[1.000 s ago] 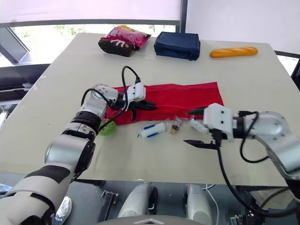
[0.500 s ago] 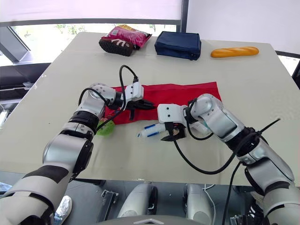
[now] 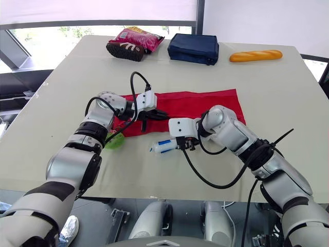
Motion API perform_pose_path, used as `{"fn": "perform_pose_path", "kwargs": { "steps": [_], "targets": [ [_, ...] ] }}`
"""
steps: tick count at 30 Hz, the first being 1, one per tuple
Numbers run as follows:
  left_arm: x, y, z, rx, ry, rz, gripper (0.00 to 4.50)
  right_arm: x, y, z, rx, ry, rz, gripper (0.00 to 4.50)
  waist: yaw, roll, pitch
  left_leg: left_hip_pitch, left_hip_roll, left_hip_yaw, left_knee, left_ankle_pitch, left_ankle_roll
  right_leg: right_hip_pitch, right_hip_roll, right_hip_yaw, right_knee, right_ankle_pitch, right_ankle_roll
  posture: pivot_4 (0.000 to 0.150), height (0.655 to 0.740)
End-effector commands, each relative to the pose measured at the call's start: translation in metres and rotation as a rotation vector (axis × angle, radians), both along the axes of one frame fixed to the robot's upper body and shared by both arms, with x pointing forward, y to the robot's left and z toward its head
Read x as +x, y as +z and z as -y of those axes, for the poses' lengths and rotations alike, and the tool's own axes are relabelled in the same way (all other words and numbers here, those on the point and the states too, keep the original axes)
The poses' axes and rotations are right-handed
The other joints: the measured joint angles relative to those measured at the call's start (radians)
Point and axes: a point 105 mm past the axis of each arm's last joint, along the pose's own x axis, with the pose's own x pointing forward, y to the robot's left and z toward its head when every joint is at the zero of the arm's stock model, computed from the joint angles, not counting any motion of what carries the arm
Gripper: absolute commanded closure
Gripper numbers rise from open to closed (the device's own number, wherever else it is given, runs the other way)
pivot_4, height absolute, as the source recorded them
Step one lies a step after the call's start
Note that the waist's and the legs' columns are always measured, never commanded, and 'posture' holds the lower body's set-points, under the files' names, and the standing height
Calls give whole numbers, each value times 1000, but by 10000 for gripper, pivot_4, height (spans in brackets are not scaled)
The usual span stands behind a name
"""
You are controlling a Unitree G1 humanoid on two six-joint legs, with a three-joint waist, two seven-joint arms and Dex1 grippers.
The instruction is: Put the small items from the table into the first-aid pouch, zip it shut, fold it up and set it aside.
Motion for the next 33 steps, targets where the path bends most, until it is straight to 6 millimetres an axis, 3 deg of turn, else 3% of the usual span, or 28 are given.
{"fn": "perform_pose_path", "kwargs": {
  "steps": [1, 2, 4, 7, 11, 15, 20, 26, 33],
  "targets": [
    [3, 8, 3, -11, -5, 34, 45000, -5, 29, -1, 145, -74, 3, 39332, -1, 0, 0, 0, 0, 0, 0, 0, 0, -1, 0, 0, 0, 0, 0, 1500, 7164],
    [3, 9, 4, -17, -3, 35, 45000, -6, 34, 0, 180, -106, -14, 42703, -2, 0, 0, -4, 0, 0, 1, 0, 0, -3, 0, 0, 1, 0, 0, 1500, 7164],
    [4, 10, 4, -25, 0, 36, 45000, -8, 40, 4, 226, -159, -45, 44084, -3, 0, 0, -4, 0, 0, 1, 0, 0, -4, 0, 0, 1, 0, 0, 1500, 7164],
    [4, 11, 5, -45, 4, 29, 45000, -10, 47, 18, 295, -276, -110, 44101, -2, 0, 0, -4, 0, 0, 1, 0, 0, -4, 0, 0, 2, 0, 0, 1500, 7164],
    [4, 12, 7, -64, -1, 27, 45000, -8, 45, 46, 392, -565, -275, 44101, 0, 0, 0, -4, 0, -1, 1, 0, 0, -4, -1, -1, 1, 0, 0, 1500, 7164],
    [4, 14, 9, -85, -3, 30, 45000, -10, 42, 56, 435, -727, -406, 44101, -2, 0, 0, -4, -1, -1, 1, 0, 0, -4, -1, 0, 2, 0, 0, 1500, 7164],
    [4, 19, 12, -117, -4, 35, 45000, -4, 36, 54, 488, -884, -583, 44101, -10, 0, 0, -4, -1, -6, 1, 0, 0, -4, -1, 0, 3, 0, 0, 1500, 7164],
    [6, 23, 13, -140, 0, 42, 45000, -2, 33, 34, 586, -895, -751, 44101, -16, 0, 0, -4, -3, -7, 1, 0, 0, -4, -3, -1, 3, 0, 0, 1500, 7164],
    [5, 27, 13, -160, -3, 46, 45000, 8, 25, 31, 642, -1034, -863, 44101, -17, 0, 0, -5, -3, -8, 1, 0, 0, -4, -4, -1, 4, 0, 0, 1500, 7164]
  ]
}}
